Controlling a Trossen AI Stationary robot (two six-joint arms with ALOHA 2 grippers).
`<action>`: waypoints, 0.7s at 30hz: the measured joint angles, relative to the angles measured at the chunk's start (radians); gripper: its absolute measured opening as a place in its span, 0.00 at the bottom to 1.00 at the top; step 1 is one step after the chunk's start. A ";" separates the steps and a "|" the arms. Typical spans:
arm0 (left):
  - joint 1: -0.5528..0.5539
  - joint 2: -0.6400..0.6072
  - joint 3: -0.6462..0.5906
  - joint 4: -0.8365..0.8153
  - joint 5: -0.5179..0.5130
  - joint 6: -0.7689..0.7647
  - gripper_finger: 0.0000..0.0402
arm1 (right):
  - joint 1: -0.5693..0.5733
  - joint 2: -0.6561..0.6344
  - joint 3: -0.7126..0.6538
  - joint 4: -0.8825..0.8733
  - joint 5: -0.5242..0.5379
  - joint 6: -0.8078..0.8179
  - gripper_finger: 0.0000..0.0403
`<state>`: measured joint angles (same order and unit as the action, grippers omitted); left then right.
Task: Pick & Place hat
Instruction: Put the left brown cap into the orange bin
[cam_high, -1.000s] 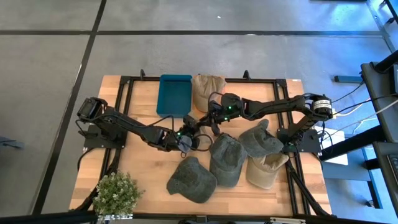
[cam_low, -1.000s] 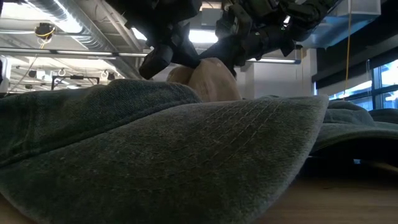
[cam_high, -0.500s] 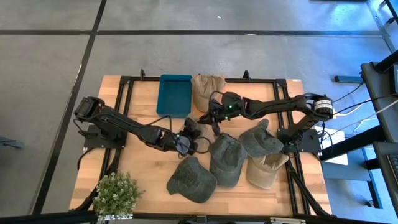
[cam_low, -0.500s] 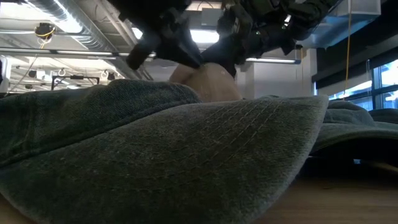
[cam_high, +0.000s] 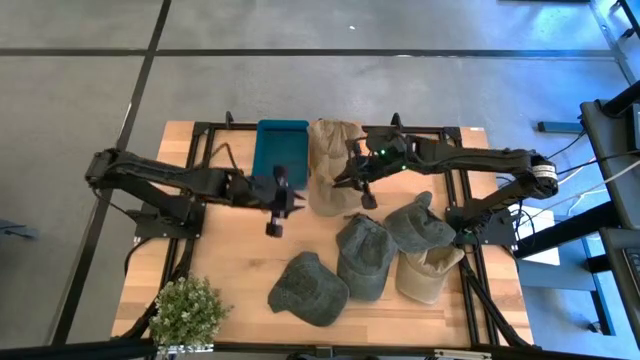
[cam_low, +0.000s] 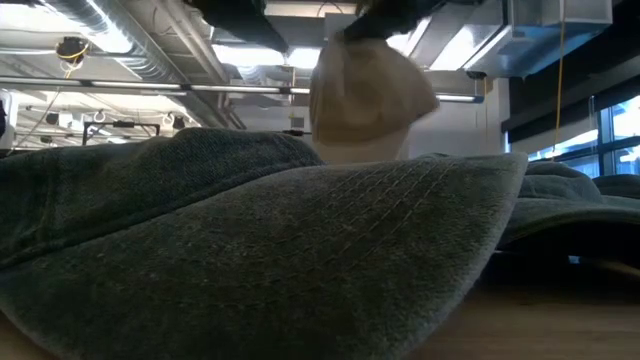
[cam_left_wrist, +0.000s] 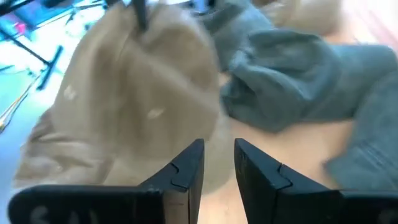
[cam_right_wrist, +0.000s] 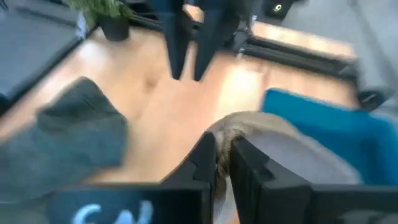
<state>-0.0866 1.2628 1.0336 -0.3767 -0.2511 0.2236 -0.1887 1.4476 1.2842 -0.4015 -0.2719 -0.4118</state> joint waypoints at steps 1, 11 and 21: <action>0.017 -0.009 0.000 -0.005 -0.001 -0.005 0.21 | 0.005 0.004 0.042 -0.055 0.041 -0.071 0.08; 0.187 -0.018 -0.001 -0.132 -0.090 -0.058 0.21 | -0.008 0.011 0.142 -0.165 0.251 -0.596 0.08; 0.274 -0.018 -0.002 -0.158 -0.087 -0.101 0.21 | -0.072 0.045 0.142 -0.147 0.362 -0.785 0.09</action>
<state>0.1873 1.2443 1.0313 -0.5352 -0.3377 0.1221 -0.2603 1.4924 1.4261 -0.5488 0.0898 -1.1966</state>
